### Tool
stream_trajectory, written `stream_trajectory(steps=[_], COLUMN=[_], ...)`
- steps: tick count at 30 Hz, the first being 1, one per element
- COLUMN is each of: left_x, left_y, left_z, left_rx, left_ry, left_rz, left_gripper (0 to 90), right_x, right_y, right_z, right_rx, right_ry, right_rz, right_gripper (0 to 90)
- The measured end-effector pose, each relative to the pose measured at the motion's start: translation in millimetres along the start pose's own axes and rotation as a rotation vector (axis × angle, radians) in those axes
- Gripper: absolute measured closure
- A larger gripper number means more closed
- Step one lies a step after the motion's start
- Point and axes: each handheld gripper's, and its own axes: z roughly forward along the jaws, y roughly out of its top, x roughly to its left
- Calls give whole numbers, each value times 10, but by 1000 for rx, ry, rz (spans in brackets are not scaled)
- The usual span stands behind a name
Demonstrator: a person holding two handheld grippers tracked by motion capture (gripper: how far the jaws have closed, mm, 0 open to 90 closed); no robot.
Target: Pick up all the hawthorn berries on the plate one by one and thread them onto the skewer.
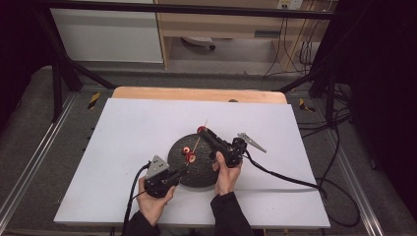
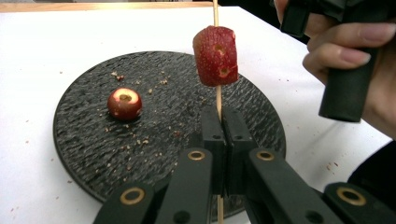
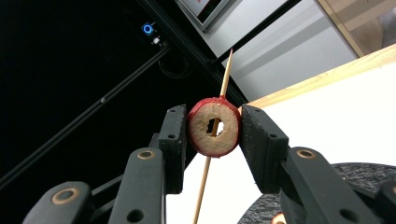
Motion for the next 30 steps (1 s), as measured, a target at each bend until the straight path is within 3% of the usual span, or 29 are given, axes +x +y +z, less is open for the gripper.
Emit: stream_trajectory(steps=[5, 13, 22, 30], left_x=[26, 44, 81, 161], left_y=[62, 179, 179, 115], left_z=[39, 111, 129, 40], left_rx=[0, -6, -7, 18], left_ry=[-14, -16, -34, -44], left_rz=[1, 2, 9, 42], left_gripper=[889, 889, 888, 888], right_x=[17, 24, 37, 52], right_y=[-4, -94, -125, -32], right_z=[-25, -42, -68, -127], right_rx=[-4, 34, 68, 132], right_ry=[-3, 0, -8, -36], right_rz=[-11, -14, -41, -121], right_gripper=[627, 627, 620, 443])
